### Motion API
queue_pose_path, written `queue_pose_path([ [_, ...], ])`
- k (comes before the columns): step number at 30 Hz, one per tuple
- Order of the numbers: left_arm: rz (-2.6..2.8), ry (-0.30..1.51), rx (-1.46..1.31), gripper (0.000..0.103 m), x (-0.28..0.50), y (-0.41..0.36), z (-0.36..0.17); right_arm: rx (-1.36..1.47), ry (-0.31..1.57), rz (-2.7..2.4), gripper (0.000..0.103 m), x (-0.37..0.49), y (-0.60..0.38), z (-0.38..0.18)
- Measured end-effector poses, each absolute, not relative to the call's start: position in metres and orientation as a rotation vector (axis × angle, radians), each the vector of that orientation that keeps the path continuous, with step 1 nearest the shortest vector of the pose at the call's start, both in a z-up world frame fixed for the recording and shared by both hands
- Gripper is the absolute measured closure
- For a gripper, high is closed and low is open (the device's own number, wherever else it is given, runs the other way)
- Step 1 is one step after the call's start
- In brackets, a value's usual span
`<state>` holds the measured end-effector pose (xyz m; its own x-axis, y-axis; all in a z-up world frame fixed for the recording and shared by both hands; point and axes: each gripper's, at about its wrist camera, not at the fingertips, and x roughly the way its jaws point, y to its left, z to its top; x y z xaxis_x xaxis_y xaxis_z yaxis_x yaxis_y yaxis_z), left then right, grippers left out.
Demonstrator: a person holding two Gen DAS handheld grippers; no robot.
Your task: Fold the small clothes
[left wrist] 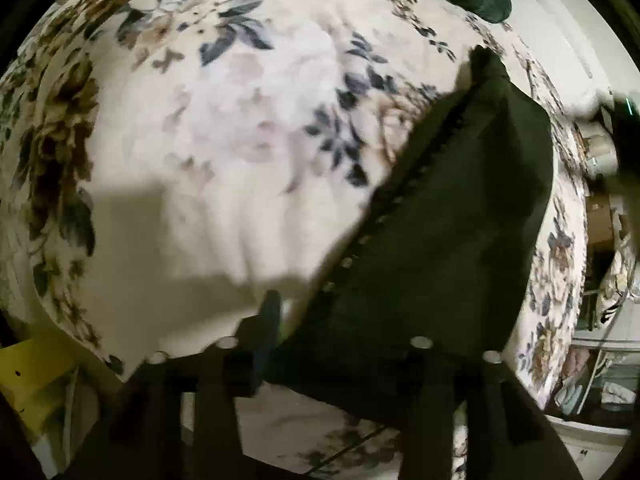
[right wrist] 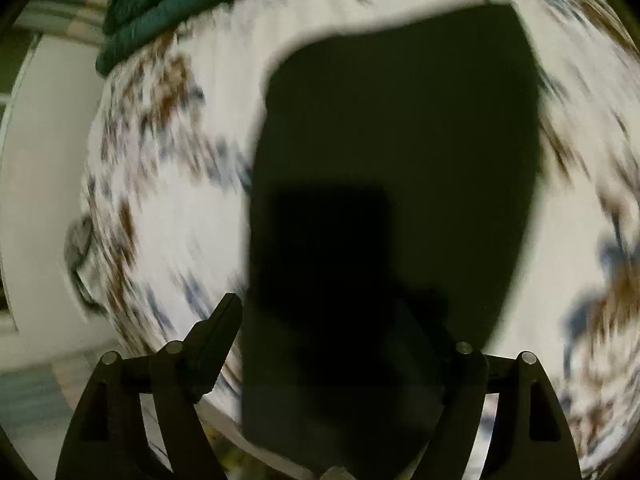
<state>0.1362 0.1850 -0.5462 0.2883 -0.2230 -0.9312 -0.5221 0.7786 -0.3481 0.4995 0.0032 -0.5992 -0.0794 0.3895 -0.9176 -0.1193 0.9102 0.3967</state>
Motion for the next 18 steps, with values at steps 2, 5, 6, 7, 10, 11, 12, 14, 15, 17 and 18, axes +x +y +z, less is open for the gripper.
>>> queue_pose_path([
  [2,0.200,1.302,-0.690,0.050,0.137,0.177,-0.548,0.198,1.636,0.416,0.022,0.444,-0.023,-0.611],
  [5,0.173,1.342,-0.626,0.049,0.140,0.164,-0.554,0.272,1.746,0.404,0.022,0.354,-0.060,-0.642],
  [6,0.164,1.359,-0.596,0.049,0.141,0.161,-0.557,0.303,1.780,0.402,0.022,0.330,-0.068,-0.654],
  [7,0.157,1.375,-0.566,0.049,0.142,0.159,-0.561,0.334,1.812,0.406,0.022,0.306,-0.076,-0.665],
  [10,0.121,1.403,-0.504,0.049,0.144,0.157,-0.572,0.453,1.906,0.376,0.022,0.242,-0.094,-0.706],
  [11,0.098,1.408,-0.500,0.049,0.143,0.160,-0.576,0.480,1.917,0.373,0.022,0.229,-0.096,-0.717],
  [12,0.091,1.413,-0.495,0.049,0.142,0.162,-0.579,0.499,1.922,0.365,0.022,0.216,-0.097,-0.727],
  [14,0.067,1.429,-0.508,0.049,0.139,0.171,-0.588,0.533,1.923,0.371,0.022,0.199,-0.096,-0.745],
  [15,0.053,1.443,-0.528,0.049,0.138,0.176,-0.594,0.546,1.915,0.371,0.022,0.194,-0.095,-0.751],
  [17,0.005,1.458,-0.585,0.049,0.138,0.185,-0.603,0.558,1.884,0.373,0.021,0.188,-0.089,-0.758],
  [18,-0.020,1.463,-0.613,0.049,0.139,0.187,-0.607,0.562,1.867,0.362,0.021,0.186,-0.088,-0.760],
])
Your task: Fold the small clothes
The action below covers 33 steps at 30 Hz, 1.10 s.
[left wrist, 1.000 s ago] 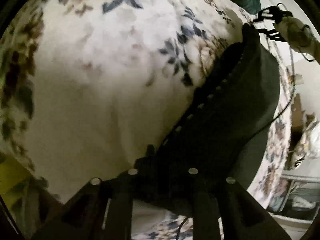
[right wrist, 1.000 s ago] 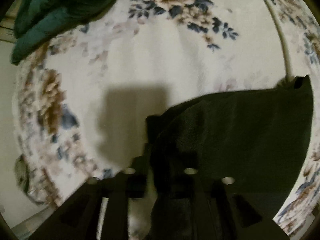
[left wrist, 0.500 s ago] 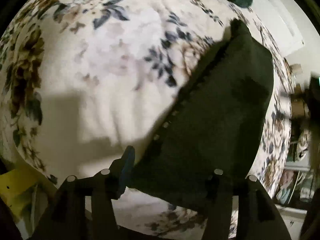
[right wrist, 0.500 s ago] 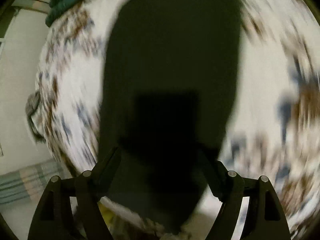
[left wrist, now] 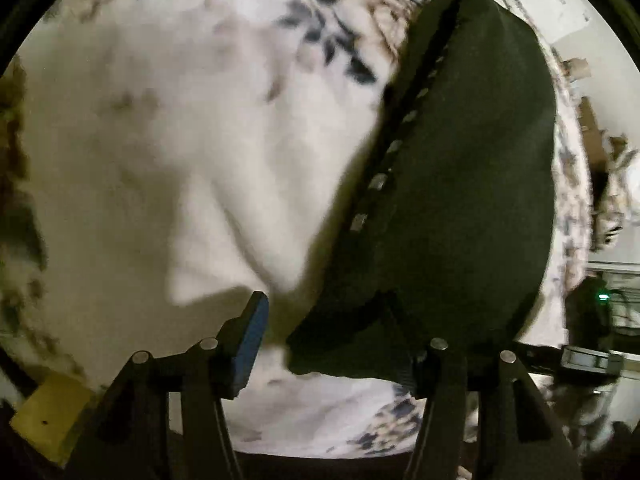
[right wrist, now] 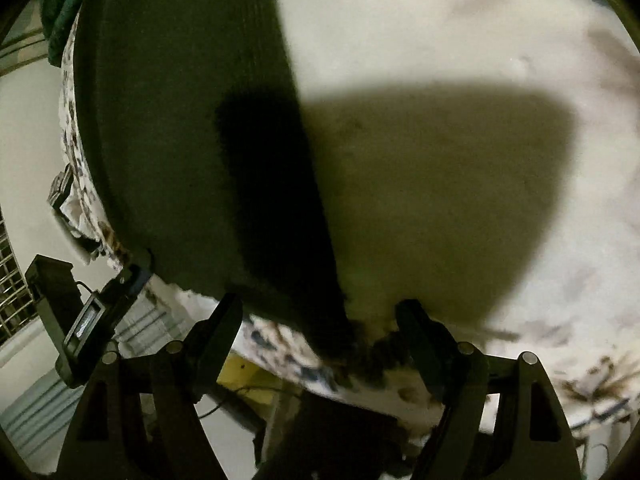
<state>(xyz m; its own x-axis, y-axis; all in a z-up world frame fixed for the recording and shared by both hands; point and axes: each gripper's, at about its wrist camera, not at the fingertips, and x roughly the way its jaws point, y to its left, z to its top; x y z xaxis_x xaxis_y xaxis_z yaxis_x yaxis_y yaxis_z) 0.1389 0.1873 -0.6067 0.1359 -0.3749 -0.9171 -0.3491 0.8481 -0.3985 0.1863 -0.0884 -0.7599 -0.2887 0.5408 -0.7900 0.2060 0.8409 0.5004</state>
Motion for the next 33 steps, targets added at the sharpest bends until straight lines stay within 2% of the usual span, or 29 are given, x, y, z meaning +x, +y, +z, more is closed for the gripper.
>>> queue_pose_path([
  [5,-0.125,1.487,-0.676,0.048,0.152,0.191,-0.626,0.675,1.814,0.311,0.023,0.176,-0.100,-0.758],
  [9,-0.172,1.487,-0.663,0.047,0.153,0.193,-0.623,0.782,1.834,0.326,0.037,0.163,-0.110,-0.763],
  [15,-0.230,1.474,-0.695,0.048,0.150,0.192,-0.624,0.847,1.812,0.308,0.038,0.168,-0.111,-0.774],
  [16,-0.233,1.469,-0.693,0.058,0.149,0.193,-0.623,0.857,1.798,0.313,0.053,0.166,-0.110,-0.772],
  [17,-0.234,1.464,-0.682,0.070,0.149,0.194,-0.620,0.865,1.779,0.323,0.064,0.165,-0.110,-0.769],
  [18,-0.237,1.462,-0.675,0.089,0.146,0.194,-0.619,0.871,1.770,0.325,0.074,0.163,-0.110,-0.769],
  [24,-0.235,1.446,-0.690,0.093,0.142,0.193,-0.617,0.895,1.704,0.288,0.073,0.158,-0.109,-0.772],
  [27,-0.236,1.438,-0.681,0.095,0.142,0.191,-0.611,0.907,1.677,0.273,0.088,0.155,-0.112,-0.768],
  [33,-0.238,1.392,-0.716,0.097,0.137,0.189,-0.578,0.953,1.635,0.260,0.091,0.146,-0.123,-0.741],
])
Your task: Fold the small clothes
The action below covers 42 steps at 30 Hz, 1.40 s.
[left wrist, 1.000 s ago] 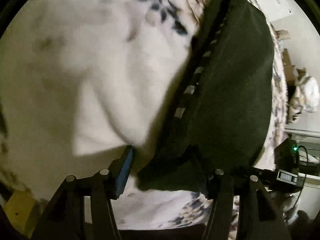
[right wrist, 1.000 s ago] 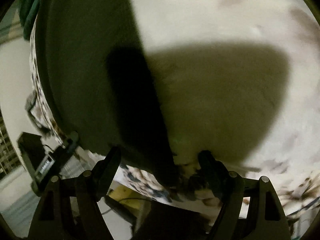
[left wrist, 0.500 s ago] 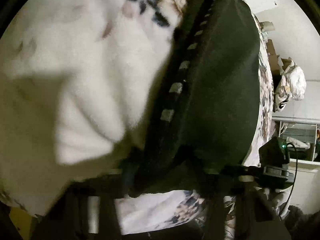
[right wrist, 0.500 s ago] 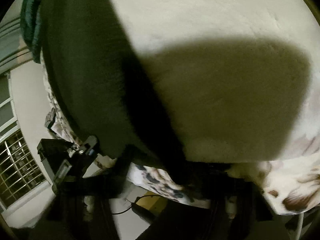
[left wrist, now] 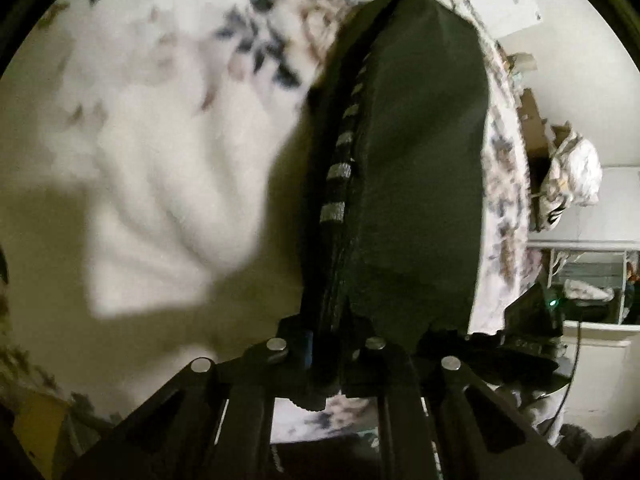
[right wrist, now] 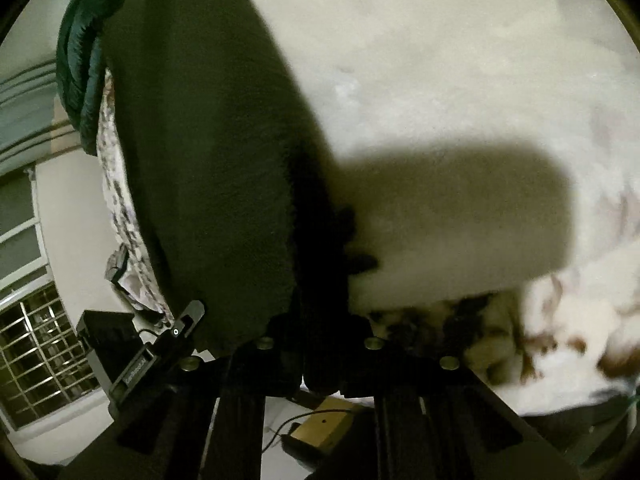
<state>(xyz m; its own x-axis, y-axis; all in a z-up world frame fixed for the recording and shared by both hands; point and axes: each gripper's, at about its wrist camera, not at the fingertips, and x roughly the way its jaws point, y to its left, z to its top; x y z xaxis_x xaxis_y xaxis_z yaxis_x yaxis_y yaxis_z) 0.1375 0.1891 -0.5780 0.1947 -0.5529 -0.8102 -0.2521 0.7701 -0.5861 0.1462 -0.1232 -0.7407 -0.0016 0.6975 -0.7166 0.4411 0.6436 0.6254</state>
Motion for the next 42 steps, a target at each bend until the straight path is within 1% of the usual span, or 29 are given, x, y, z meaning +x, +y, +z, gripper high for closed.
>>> queue_pose_path([
  [7,-0.260,1.298,-0.762,0.097,0.155,0.185,-0.524,0.993,1.551,0.309,0.092,0.151,-0.141,-0.683],
  [12,-0.270,1.230,-0.769,0.097,0.183,0.185,-0.495,1.009,1.450,0.357,0.093,0.177,-0.151,-0.634],
  [13,-0.271,1.218,-0.775,0.097,0.190,0.187,-0.491,1.017,1.431,0.361,0.093,0.182,-0.137,-0.624],
  [18,-0.280,1.138,-0.785,0.097,0.248,0.188,-0.470,1.036,1.343,0.375,0.093,0.230,-0.143,-0.586],
  [23,-0.282,1.051,-0.749,0.097,0.320,0.183,-0.453,1.036,1.227,0.367,0.093,0.314,-0.147,-0.556],
  [26,-0.279,1.014,-0.739,0.097,0.374,0.176,-0.452,1.046,1.174,0.367,0.093,0.372,-0.154,-0.549],
  [31,-0.248,0.996,-0.693,0.097,0.461,0.164,-0.464,1.034,1.133,0.351,0.093,0.476,-0.156,-0.554],
  [35,-0.231,1.008,-0.678,0.096,0.520,0.156,-0.477,1.051,1.136,0.319,0.093,0.550,-0.153,-0.570],
  [38,-0.221,1.034,-0.719,0.094,0.562,0.157,-0.492,1.079,1.155,0.310,0.092,0.596,-0.157,-0.587],
  [41,-0.219,1.064,-0.794,0.090,0.596,0.164,-0.510,1.152,1.158,0.301,0.082,0.640,-0.162,-0.606],
  [42,-0.221,1.058,-0.822,0.082,0.602,0.168,-0.514,1.163,1.155,0.301,0.068,0.648,-0.164,-0.610],
])
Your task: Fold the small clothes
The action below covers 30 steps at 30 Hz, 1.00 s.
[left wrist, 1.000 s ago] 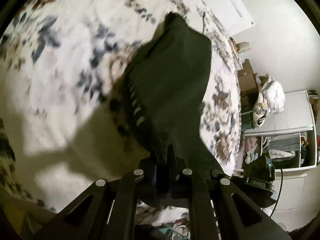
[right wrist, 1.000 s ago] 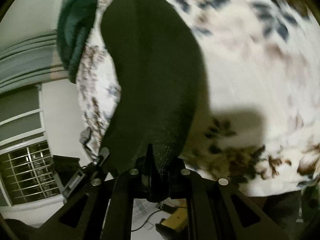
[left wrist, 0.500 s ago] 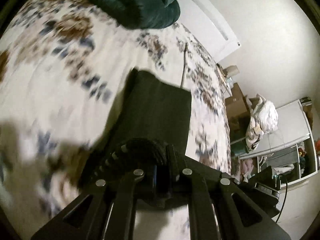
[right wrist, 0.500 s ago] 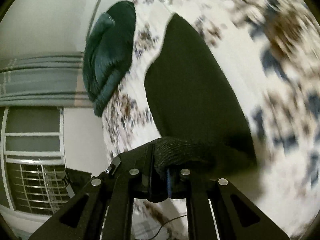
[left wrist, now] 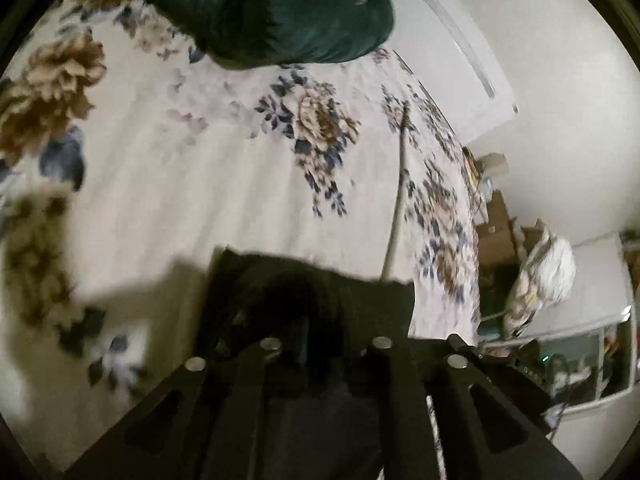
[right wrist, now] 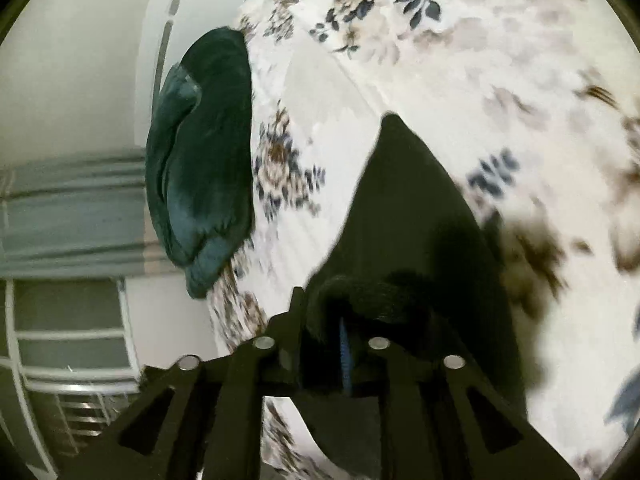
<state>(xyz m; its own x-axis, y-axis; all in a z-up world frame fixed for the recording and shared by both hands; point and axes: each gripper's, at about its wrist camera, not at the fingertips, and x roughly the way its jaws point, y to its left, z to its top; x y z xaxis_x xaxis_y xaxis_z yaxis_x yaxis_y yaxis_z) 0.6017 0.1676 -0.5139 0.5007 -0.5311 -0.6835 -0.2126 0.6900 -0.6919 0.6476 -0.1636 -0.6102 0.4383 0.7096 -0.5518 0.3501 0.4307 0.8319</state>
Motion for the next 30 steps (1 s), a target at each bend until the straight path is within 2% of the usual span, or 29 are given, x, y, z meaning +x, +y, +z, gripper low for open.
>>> queue_pose_path([
  [1,-0.223,1.044,-0.852,0.072,0.606,0.172,-0.517,1.178,1.139,0.302,0.060,0.656,-0.166,-0.612],
  [2,-0.213,1.036,-0.871,0.068,0.611,0.177,-0.519,1.191,1.118,0.307,0.050,0.662,-0.168,-0.613],
  [3,-0.206,1.024,-0.888,0.060,0.614,0.182,-0.520,1.188,1.112,0.309,0.045,0.665,-0.169,-0.613],
  [4,-0.205,1.011,-0.910,0.057,0.614,0.187,-0.521,1.167,1.115,0.313,0.044,0.669,-0.170,-0.612],
  [12,-0.118,1.061,-0.694,0.056,0.556,0.193,-0.519,0.783,1.258,0.306,0.043,0.647,-0.171,-0.608],
  [16,-0.080,1.098,-0.619,0.056,0.479,0.187,-0.524,0.658,1.348,0.343,0.026,0.625,-0.176,-0.621],
  [18,-0.057,1.127,-0.659,0.055,0.448,0.187,-0.531,0.632,1.390,0.379,0.021,0.625,-0.178,-0.629],
  [20,-0.030,1.160,-0.762,0.051,0.410,0.188,-0.543,0.593,1.414,0.401,0.019,0.630,-0.179,-0.636],
  [21,-0.020,1.171,-0.824,0.045,0.393,0.186,-0.551,0.577,1.426,0.415,0.019,0.634,-0.178,-0.639],
  [24,-0.034,1.164,-1.018,0.042,0.365,0.175,-0.571,0.547,1.464,0.455,0.014,0.653,-0.175,-0.650],
  [27,-0.069,1.127,-1.135,0.040,0.364,0.156,-0.592,0.583,1.519,0.530,0.009,0.677,-0.167,-0.666],
  [30,-0.091,1.092,-1.169,0.040,0.382,0.135,-0.612,0.630,1.557,0.578,0.009,0.699,-0.159,-0.681],
])
